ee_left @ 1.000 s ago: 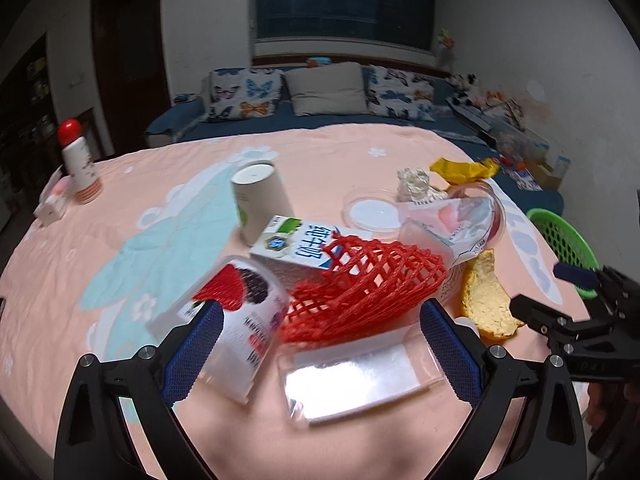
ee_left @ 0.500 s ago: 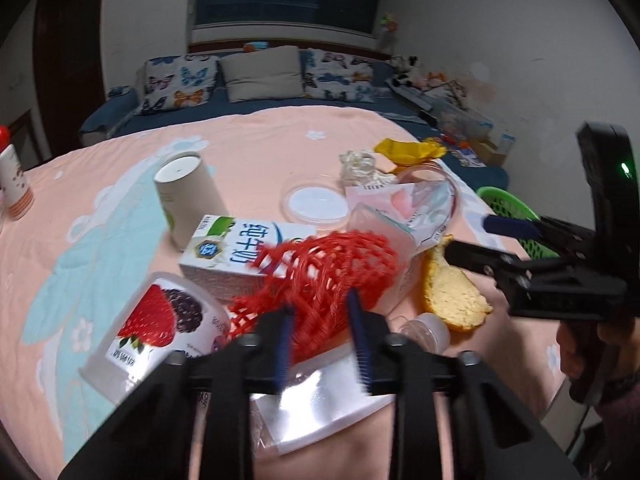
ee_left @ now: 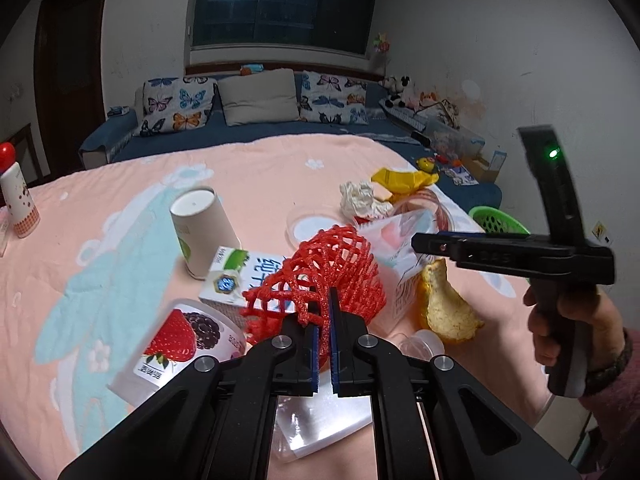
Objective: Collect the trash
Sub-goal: 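Grasp the red mesh net with the left tool while the right tool grasps the clear plastic bag, then carry the clear plastic bag with the right tool over the green basket and release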
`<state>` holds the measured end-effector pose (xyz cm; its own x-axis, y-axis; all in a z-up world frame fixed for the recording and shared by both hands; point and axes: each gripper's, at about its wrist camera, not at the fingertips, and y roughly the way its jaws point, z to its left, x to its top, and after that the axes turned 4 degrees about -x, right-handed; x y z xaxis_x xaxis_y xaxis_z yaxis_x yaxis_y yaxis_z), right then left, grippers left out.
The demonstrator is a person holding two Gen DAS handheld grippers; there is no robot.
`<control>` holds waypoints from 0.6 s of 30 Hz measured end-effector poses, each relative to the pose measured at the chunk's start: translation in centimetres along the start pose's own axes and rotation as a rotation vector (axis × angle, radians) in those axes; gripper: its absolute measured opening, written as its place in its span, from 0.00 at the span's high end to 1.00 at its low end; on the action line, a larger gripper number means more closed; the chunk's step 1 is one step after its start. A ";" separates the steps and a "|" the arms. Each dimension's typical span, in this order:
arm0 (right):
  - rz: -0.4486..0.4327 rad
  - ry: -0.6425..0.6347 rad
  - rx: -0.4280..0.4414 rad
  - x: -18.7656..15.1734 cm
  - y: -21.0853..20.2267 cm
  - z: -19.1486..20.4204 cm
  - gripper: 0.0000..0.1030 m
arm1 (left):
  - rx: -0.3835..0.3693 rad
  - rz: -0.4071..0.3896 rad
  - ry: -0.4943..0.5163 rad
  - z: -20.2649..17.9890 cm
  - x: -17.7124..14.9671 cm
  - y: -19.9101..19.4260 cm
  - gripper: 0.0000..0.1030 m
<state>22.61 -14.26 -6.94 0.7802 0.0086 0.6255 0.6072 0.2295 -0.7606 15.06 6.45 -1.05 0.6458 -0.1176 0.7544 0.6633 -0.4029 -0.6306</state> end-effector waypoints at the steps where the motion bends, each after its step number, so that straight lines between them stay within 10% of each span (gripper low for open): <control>1: 0.001 0.006 0.000 0.0 0.2 -0.1 0.65 | 0.003 -0.006 0.001 0.2 0.1 -0.2 0.96; 18: -0.162 0.062 0.086 0.7 -5.4 -0.9 0.88 | 0.025 -0.076 0.007 0.2 1.8 -2.9 0.96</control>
<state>19.98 -16.36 -2.51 0.6829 -0.0944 0.7244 0.7125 0.3052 -0.6319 14.34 7.63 2.07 0.5906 -0.0937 0.8015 0.7196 -0.3883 -0.5756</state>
